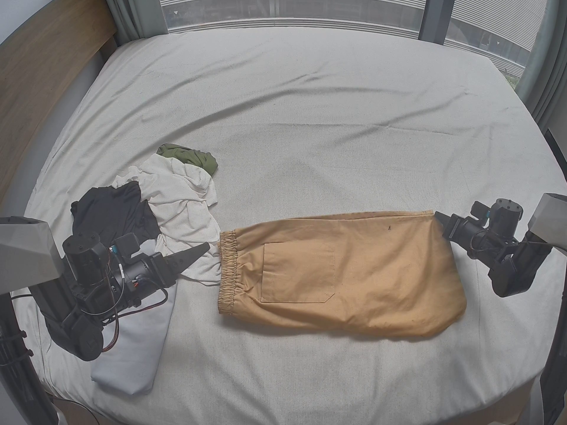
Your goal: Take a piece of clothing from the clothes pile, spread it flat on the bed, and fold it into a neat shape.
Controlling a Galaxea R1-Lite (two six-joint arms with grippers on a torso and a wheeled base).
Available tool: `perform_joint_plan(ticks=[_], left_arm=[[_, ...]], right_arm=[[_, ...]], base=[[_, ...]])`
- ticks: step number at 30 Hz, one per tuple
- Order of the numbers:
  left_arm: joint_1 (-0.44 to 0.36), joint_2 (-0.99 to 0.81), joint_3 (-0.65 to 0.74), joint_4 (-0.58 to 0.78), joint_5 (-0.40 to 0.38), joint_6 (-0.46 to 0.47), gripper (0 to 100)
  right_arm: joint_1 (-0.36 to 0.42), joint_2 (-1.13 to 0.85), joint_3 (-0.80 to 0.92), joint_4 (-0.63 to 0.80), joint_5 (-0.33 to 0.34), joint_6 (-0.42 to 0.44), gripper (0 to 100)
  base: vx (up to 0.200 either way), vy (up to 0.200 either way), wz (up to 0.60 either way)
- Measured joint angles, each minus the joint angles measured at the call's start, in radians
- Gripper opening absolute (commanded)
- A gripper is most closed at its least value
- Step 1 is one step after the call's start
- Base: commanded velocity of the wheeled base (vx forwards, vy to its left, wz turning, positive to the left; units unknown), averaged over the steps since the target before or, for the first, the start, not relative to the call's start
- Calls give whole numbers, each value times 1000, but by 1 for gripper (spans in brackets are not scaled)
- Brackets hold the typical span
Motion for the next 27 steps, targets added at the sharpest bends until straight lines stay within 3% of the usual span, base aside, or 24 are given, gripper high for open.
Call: perform_joint_plan(ticks=[18,19,27], left_arm=[[-5,19,-1,0,0,1,100],[-5,20,0,0,0,1,100],[-6,36,4,0,0,3,100]], right_arm=[[11,30,-65,-4,-1,20,0],[11,32,-66,-4,0,21,100],[14,37,-78,-50,-11,38,100]], base=[[0,0,0],[0,0,0],[0,0,0]])
